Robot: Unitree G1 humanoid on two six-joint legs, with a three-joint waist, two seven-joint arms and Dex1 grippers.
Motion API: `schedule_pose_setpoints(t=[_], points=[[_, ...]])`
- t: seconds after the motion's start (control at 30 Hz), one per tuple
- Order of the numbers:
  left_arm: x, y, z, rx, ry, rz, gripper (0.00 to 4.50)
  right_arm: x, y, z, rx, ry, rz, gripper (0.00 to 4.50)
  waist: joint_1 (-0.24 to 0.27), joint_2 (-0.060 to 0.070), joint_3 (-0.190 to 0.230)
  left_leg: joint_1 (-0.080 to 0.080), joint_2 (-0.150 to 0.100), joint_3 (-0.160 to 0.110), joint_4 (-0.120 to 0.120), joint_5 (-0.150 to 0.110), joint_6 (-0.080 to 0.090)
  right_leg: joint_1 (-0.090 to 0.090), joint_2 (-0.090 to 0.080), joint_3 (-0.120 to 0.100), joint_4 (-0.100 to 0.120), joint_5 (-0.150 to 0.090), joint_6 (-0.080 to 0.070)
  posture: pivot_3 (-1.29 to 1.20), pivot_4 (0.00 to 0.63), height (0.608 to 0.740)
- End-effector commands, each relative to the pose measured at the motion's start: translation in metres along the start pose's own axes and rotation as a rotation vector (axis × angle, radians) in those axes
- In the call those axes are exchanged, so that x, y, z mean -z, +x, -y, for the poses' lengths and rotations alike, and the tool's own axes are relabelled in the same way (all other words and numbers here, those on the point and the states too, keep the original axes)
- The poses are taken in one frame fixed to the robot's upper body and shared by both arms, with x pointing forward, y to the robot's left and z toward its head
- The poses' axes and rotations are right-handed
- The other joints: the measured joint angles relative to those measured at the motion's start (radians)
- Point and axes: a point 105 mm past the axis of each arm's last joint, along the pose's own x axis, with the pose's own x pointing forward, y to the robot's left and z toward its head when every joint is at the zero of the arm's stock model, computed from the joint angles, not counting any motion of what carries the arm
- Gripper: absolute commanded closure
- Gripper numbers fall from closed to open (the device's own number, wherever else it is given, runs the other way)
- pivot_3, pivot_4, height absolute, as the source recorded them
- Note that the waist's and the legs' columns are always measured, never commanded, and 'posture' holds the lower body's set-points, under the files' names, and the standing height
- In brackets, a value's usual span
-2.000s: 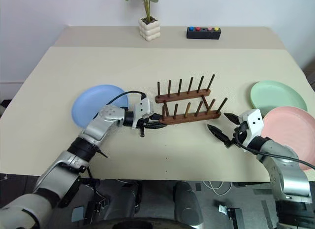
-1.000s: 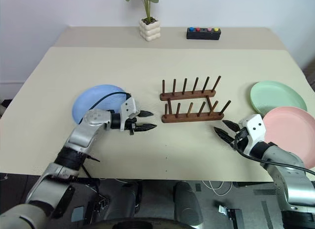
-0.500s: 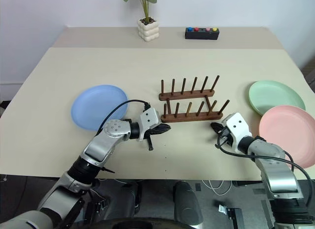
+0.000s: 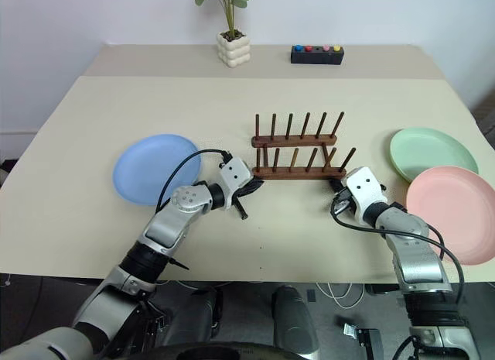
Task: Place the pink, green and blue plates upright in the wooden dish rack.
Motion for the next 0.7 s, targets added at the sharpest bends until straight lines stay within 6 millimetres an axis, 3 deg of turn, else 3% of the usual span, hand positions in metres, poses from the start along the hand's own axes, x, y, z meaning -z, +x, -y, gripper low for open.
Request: schedule_pose_setpoints(t=[0.03, 0.53, 0.7], points=[[-0.003, 0.000, -0.008, -0.034, 0.005, 0.009, 4.44, 0.002, 0.003, 0.000, 0.012, 0.000, -0.002, 4.50, 0.000, 0.000, 0.000, 0.001, 0.000, 0.000, 0.000, 0.000, 0.000, 0.001, 0.000, 0.000, 0.000, 0.000, 0.000, 0.00, 0.150, 0.730], [-0.001, 0.000, -0.012, -0.063, 0.005, 0.017, 4.44, -0.001, 0.005, -0.004, -0.009, -0.011, 0.013, 4.50, -0.002, 0.000, 0.000, 0.003, 0.000, 0.000, -0.001, 0.000, 0.000, 0.003, 0.000, 0.000, -0.001, 0.000, 0.000, 0.00, 0.150, 0.730], [-0.015, -0.010, -0.007, -0.010, -0.015, 0.096, 4.44, -0.019, -0.013, 0.000, -0.051, -0.054, 0.061, 4.50, -0.001, 0.000, 0.000, 0.003, 0.000, 0.000, -0.002, 0.000, 0.000, 0.002, 0.000, 0.000, -0.001, -0.001, 0.000, 0.00, 0.150, 0.730]])
